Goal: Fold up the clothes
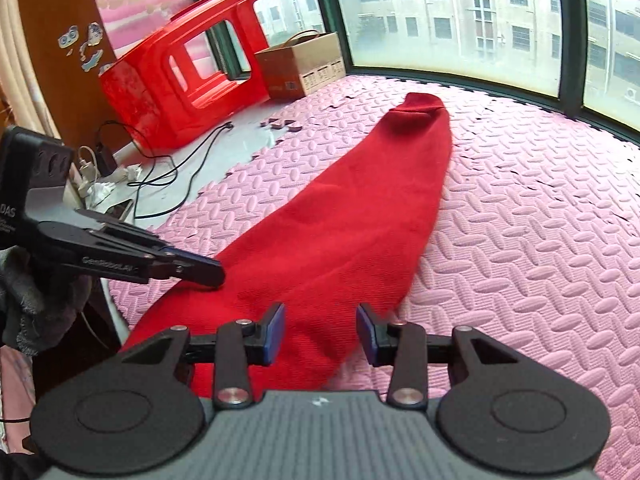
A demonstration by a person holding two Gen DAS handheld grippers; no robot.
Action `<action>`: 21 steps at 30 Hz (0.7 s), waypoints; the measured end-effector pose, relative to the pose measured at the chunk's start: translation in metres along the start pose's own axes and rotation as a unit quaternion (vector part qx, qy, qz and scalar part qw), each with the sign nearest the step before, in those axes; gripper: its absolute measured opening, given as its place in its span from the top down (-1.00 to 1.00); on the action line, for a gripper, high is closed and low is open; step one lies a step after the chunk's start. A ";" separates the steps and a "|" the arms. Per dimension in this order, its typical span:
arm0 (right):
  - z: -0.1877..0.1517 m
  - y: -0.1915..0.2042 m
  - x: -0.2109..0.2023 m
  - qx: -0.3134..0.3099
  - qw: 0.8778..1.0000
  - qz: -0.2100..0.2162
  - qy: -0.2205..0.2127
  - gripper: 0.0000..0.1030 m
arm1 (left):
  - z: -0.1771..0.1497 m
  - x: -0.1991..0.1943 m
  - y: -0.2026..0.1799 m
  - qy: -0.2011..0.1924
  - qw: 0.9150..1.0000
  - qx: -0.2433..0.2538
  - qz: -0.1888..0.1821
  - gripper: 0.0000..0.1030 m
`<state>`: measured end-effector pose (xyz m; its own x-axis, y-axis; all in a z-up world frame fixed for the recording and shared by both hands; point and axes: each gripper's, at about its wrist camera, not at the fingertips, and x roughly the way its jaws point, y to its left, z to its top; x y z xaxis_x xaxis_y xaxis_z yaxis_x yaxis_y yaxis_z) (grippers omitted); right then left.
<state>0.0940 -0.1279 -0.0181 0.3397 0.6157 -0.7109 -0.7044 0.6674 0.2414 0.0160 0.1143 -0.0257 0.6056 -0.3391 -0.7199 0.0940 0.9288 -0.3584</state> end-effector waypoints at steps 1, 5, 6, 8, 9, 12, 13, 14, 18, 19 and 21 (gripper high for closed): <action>0.001 -0.008 0.004 0.008 1.000 0.000 0.002 0.18 | 0.003 0.000 -0.001 0.001 1.000 -0.001 -0.002 0.88; 0.005 -0.030 0.021 0.034 0.999 0.017 0.009 -0.04 | 0.020 0.008 -0.009 -0.008 1.000 0.010 0.003 0.83; 0.007 -0.031 0.026 0.035 0.999 0.017 0.008 -0.04 | 0.023 0.010 -0.008 -0.007 1.000 0.009 0.006 0.83; 0.010 -0.031 0.031 0.031 0.999 0.028 0.002 -0.04 | 0.030 0.016 -0.006 -0.005 1.000 0.007 0.012 0.83; 0.013 -0.028 0.032 0.027 0.999 0.037 -0.003 -0.04 | 0.033 0.019 -0.005 -0.004 1.000 0.007 0.015 0.83; 0.021 -0.018 0.034 0.007 0.998 0.062 -0.010 -0.04 | 0.043 0.028 -0.002 -0.002 1.000 0.004 0.024 0.83; 0.024 -0.015 0.035 -0.002 0.997 0.071 -0.011 -0.05 | 0.045 0.030 -0.001 0.000 1.000 0.004 0.024 0.83; 0.026 -0.014 0.036 -0.010 0.997 0.075 -0.012 -0.05 | 0.047 0.033 -0.001 0.003 1.000 0.002 0.026 0.83; 0.030 -0.024 0.043 -0.027 0.995 0.095 -0.007 -0.06 | 0.055 0.043 0.000 0.009 0.999 0.006 0.033 0.83; 0.030 -0.028 0.046 -0.029 0.994 0.103 -0.004 -0.08 | 0.057 0.046 0.000 0.012 0.999 0.007 0.033 0.83; 0.032 -0.037 0.050 -0.034 0.992 0.119 0.003 -0.16 | 0.059 0.049 0.002 0.017 0.999 0.010 0.035 0.83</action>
